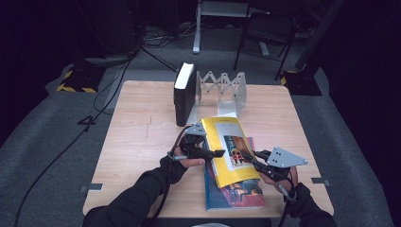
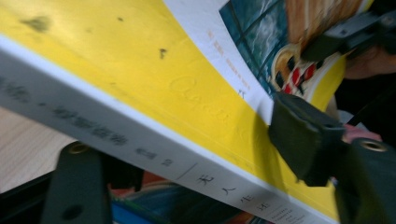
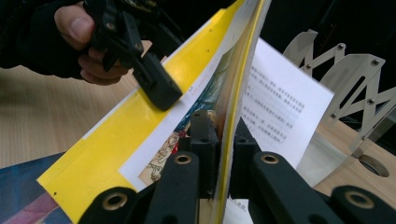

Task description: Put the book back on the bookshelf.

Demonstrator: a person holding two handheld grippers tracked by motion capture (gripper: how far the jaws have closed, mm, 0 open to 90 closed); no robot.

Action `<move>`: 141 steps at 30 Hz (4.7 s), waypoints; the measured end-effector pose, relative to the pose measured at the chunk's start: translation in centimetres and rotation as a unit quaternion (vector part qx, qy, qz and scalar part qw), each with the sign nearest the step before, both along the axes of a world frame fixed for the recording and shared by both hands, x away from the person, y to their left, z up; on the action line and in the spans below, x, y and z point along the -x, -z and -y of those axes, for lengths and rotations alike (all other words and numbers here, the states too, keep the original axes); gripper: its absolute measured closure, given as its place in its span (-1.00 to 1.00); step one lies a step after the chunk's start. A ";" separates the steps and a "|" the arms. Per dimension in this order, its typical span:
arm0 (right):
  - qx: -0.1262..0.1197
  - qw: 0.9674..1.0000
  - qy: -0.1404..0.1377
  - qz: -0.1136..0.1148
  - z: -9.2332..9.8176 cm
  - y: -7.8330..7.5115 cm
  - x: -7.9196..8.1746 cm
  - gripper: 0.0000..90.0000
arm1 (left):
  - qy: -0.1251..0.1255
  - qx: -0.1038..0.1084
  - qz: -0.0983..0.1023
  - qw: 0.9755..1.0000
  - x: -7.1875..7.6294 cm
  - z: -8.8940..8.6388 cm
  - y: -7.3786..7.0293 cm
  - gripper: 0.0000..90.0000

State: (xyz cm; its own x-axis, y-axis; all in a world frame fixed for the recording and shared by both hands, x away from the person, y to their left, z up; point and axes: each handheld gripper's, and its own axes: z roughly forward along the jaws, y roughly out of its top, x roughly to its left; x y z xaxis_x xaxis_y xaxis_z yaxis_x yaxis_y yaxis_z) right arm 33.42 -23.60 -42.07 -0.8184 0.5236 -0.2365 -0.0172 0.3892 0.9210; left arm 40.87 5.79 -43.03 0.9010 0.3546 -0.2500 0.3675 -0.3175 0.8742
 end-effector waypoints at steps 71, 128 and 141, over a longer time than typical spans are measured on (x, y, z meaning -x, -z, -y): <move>-0.033 0.998 0.053 -0.033 2.5 0.0 -0.8 0.04 | 0.005 0.025 0.170 0.985 5.1 3.6 -2.4 0.65; 0.019 0.995 0.080 -0.061 2.7 1.1 -1.8 -0.13 | -0.397 -0.072 0.175 0.898 -3.1 -4.1 -0.7 0.66; 0.024 0.995 0.077 -0.060 2.6 1.3 -1.8 -0.13 | -0.447 -0.057 0.169 0.877 -4.3 -2.4 0.0 0.66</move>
State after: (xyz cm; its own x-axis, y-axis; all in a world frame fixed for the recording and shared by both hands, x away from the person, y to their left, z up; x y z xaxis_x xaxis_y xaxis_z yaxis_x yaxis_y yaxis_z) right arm 35.23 -26.15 -43.34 -0.7529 0.6362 -0.1686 0.1560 0.4213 0.8934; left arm 45.16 8.19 -43.00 0.2664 0.9619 0.0611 0.2409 -0.1278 0.9621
